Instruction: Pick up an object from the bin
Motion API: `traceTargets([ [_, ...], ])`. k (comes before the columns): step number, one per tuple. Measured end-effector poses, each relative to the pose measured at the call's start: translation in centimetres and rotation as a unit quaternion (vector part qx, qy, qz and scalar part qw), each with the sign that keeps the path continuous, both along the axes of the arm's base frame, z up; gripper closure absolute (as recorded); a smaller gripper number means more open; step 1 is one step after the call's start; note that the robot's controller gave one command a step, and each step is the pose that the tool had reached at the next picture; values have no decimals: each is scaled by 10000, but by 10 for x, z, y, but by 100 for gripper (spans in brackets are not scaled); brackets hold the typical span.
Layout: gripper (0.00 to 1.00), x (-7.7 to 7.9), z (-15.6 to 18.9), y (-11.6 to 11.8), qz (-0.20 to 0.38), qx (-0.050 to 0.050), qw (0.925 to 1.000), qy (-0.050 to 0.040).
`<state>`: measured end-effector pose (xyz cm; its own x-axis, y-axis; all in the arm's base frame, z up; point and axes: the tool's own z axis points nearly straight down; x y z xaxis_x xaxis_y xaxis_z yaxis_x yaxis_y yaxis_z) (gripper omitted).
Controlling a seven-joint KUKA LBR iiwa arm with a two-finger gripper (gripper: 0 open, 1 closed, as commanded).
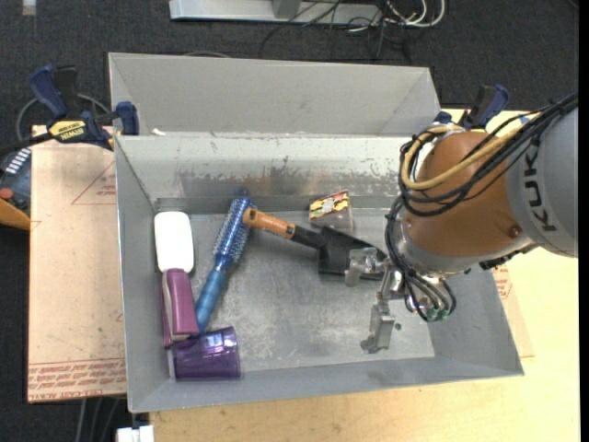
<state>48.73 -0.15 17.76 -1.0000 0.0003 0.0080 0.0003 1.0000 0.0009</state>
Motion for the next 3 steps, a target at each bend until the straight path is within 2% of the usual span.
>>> traceTargets([
  [1,0,2,4,0,1,-1,10000,-41],
  [2,0,95,-109,-18,-648,1,9979,-10],
  [3,0,74,-36,-6,-918,1,9958,-52],
])
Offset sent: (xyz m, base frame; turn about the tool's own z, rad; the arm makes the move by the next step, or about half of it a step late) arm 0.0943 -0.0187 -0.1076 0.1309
